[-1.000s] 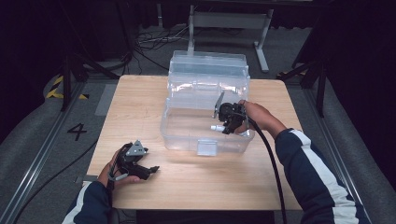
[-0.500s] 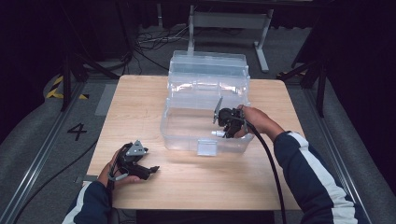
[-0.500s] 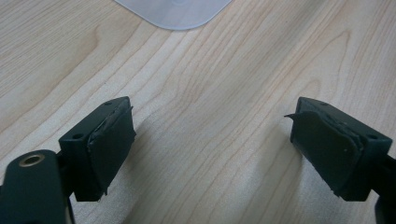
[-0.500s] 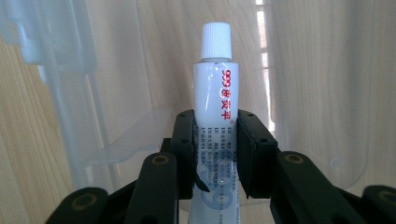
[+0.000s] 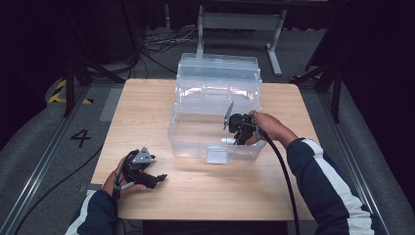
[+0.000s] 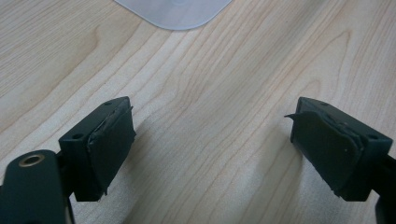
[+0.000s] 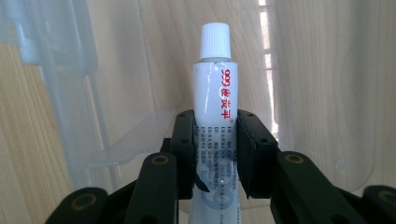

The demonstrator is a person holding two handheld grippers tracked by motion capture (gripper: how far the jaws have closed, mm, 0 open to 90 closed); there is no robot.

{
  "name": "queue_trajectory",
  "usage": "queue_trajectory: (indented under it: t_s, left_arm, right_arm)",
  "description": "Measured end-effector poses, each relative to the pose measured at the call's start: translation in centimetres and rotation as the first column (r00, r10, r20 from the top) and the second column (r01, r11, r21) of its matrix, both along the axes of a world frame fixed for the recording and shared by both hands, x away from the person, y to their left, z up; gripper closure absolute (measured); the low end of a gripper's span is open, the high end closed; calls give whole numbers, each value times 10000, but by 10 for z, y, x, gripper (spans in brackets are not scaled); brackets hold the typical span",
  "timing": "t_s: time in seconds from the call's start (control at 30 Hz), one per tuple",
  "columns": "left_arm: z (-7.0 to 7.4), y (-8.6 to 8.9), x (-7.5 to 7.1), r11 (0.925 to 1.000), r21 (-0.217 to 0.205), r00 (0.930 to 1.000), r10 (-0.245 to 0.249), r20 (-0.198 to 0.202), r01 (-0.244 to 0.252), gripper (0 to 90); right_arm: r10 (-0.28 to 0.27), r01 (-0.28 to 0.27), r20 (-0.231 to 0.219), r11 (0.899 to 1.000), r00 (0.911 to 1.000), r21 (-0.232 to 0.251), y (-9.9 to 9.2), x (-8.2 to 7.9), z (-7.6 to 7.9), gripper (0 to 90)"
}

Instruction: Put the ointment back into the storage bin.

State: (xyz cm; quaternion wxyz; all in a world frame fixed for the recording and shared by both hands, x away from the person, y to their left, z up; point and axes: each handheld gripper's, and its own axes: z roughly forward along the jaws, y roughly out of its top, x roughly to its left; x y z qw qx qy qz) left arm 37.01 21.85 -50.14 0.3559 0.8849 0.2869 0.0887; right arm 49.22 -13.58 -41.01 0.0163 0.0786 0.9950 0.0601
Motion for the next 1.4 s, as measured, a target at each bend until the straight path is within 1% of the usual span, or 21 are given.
queue_trajectory:
  t_s: [0.2, 0.23, 0.33, 0.5, 0.7, 0.77, 0.87, 0.9, 1.03, 1.07, 1.1, 1.17, 1.2, 1.27, 1.3, 1.33, 1.37, 1.4]
  left_arm:
    - [0, 0, 0, 10000, 3, 10000, -3, 2, 3, 137]
    - [0, 0, 0, 10000, -1, 10000, -1, -1, 1, 138]
    - [0, 0, 0, 10000, 1, 10000, 10, 16, -10, 136]
    - [0, 0, 0, 10000, 1, 10000, 7, 15, -7, 136]
    - [0, 0, 0, 10000, 4, 10000, 12, 17, -12, 136]
    - [0, 0, 0, 10000, 6, 10000, 15, 22, -15, 136]
    - [0, -1, 0, 10000, 32, 10000, 34, 23, -34, 135]
    - [1, -1, 0, 9998, 156, 10000, 76, -25, -76, 135]
    - [3, -4, 1, 9993, 299, 9996, 237, -171, -232, 138]
    - [4, -5, 1, 9991, 327, 9995, 270, -143, -265, 143]
    - [4, -5, 1, 9991, 332, 9994, 273, -204, -267, 154]
    - [5, -7, 2, 9988, 391, 9993, 312, -225, -303, 160]
    - [6, -8, 2, 9987, 388, 9991, 328, -284, -317, 169]
    - [7, -9, 2, 9989, 347, 9992, 310, -246, -301, 180]
    - [8, -10, 2, 9987, 394, 9993, 334, -193, -326, 180]
    - [12, -11, 2, 9991, 252, 9993, 358, -118, -355, 182]
    - [12, -11, 2, 9991, 252, 9993, 358, -118, -355, 190]
    - [14, -11, 2, 9989, 287, 9993, 366, -15, -365, 190]
  right_arm:
    - [-157, 157, 34, 9999, 9999, 68, -1, 1, -2, 702]
    - [-153, 153, 13, 9999, 9999, 23, -1, 1, -1, 702]
    - [-213, 213, -23, 9997, 9998, 145, -3, 0, -1, 699]
    - [-220, 221, -71, 9996, 9997, 163, -4, 0, -1, 706]
    - [-185, 184, 35, 9997, 9998, 160, -5, 0, 0, 701]
    - [-200, 197, 121, 9995, 9997, 253, -6, -1, 1, 701]
    - [-312, 300, 257, 9983, 9992, 493, -8, -1, 5, 698]
    - [-329, 310, 304, 9976, 9990, 613, -9, -1, 6, 697]
    - [-395, 336, 514, 9934, 9979, 1098, -14, -3, 12, 693]
    - [-438, 369, 552, 9920, 9975, 1209, -15, -3, 14, 693]
    - [-491, 404, 589, 9892, 9971, 1411, -17, -4, 16, 688]
    - [-583, 463, 709, 9860, 9958, 1603, -20, -5, 19, 681]
    - [-660, 504, 803, 9819, 9946, 1828, -22, -5, 21, 679]
    - [-616, 420, 883, 9771, 9942, 2086, -26, -7, 25, 678]
    - [-707, 482, 934, 9734, 9931, 2238, -27, -8, 26, 677]
    - [-732, 485, 982, 9711, 9925, 2336, -29, -9, 28, 677]
    - [-732, 485, 982, 9711, 9925, 2336, -29, -9, 28, 677]
    - [-687, 372, 1119, 9643, 9913, 2621, -32, -11, 32, 672]
